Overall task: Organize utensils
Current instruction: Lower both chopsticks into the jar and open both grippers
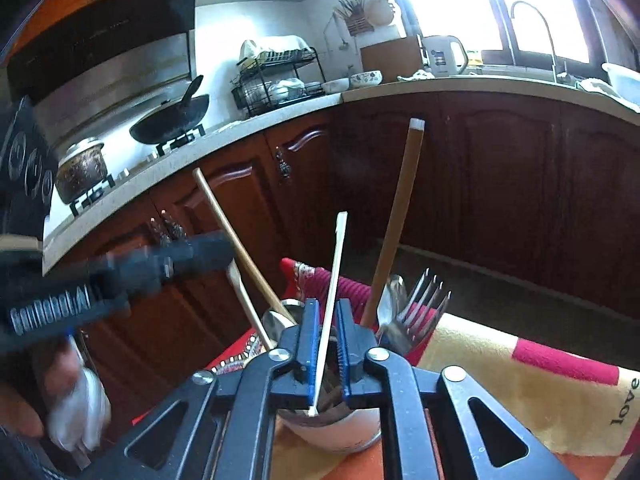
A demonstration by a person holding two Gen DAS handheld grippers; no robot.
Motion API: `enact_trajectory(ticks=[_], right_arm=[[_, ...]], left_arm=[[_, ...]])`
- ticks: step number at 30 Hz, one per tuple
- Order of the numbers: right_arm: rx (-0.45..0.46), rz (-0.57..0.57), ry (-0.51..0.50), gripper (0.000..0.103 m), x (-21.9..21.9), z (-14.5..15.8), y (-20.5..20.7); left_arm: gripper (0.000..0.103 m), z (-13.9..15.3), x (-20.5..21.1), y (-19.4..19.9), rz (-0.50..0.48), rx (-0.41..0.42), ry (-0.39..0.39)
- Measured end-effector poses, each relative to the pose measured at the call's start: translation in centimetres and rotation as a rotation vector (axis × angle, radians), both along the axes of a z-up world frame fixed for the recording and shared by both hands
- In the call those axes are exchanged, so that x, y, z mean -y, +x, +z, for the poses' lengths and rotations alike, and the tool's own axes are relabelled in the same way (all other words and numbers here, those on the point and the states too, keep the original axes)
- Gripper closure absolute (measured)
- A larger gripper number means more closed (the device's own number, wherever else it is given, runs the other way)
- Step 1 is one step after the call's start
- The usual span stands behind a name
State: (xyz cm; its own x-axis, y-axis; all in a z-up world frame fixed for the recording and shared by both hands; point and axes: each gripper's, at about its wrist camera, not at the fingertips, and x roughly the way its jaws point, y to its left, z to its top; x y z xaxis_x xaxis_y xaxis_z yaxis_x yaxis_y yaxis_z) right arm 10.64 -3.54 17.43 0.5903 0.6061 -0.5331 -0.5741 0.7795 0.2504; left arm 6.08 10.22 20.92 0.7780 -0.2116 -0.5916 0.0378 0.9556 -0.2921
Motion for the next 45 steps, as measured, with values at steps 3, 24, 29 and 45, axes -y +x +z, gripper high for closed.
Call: enact_trajectory(ticks=[3, 24, 29, 45], right_arm=[[-0.024, 0.014, 0.015, 0.081, -1.0, 1.7, 1.9], [-0.128, 0.053, -0.128, 0.061, -6.3, 5.3, 9.1], [-0.162, 0.028, -0.315, 0.061, -9.4, 3.8, 10.6], [-0.176, 0.027, -0.299, 0.095, -9.6, 0.9, 12.2]], left_arm=[[0.098, -0.1, -0.3, -0.1, 0.003, -0.003, -0.004], [0.097, -0.8, -2.6, -0.2, -0.019, -0.011, -0.081], [0.098, -0.8, -2.4, -0.3, -0.019, -0.011, -0.086], [0.097, -1.0, -3.1, -0.4, -0.009, -0.010, -0.098]])
